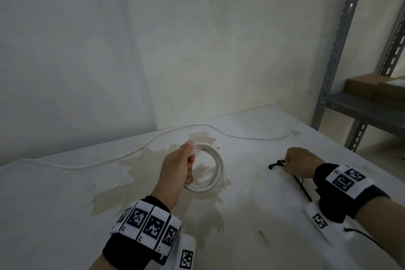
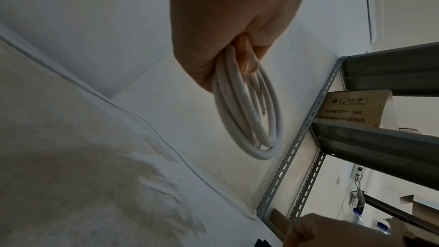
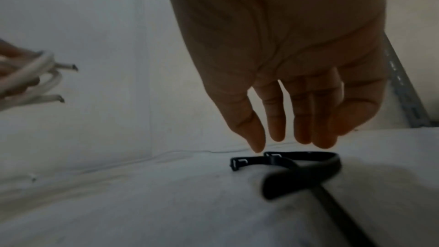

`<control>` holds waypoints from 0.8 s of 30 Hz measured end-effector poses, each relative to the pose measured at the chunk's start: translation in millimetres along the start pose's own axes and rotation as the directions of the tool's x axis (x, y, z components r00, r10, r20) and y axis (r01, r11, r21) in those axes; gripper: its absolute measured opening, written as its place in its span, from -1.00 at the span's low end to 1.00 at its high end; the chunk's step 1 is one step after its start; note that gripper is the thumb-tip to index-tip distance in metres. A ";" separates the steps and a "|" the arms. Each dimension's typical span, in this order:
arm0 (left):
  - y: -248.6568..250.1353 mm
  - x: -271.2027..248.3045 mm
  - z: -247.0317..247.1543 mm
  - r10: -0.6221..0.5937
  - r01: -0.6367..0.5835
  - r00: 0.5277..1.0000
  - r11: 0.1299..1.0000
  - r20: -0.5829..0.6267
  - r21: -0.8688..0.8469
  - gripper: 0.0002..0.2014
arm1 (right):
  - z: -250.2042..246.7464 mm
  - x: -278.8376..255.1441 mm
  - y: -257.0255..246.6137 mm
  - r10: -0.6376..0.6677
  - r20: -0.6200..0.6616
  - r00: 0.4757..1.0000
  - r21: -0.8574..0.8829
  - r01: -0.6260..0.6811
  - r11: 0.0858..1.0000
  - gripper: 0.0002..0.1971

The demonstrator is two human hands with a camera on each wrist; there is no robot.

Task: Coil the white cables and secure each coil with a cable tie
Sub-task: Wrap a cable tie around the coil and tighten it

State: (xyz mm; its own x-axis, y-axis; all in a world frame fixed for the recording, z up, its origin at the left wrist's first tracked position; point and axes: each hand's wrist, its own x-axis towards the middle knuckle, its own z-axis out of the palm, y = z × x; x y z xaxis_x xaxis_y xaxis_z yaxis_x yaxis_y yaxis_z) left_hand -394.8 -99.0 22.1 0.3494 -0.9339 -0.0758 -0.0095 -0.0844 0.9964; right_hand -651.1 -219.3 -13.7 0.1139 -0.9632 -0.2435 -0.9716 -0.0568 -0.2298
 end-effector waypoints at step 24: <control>1.0 -4.7 -40.7 0.042 -0.046 0.994 0.998 -0.102 -0.035 -0.64 | 8.7 -46.4 -113.4 -0.355 -0.231 0.906 0.562 0.423 0.711 -0.90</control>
State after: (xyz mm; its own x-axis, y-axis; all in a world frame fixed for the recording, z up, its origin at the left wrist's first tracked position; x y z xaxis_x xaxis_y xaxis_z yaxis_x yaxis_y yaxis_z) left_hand -358.3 -80.6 25.0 0.4428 -0.8962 -0.0291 0.0067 -0.0291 0.9996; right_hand -544.5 -165.8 15.4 0.4005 -0.9128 0.0793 -0.5263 -0.3001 -0.7956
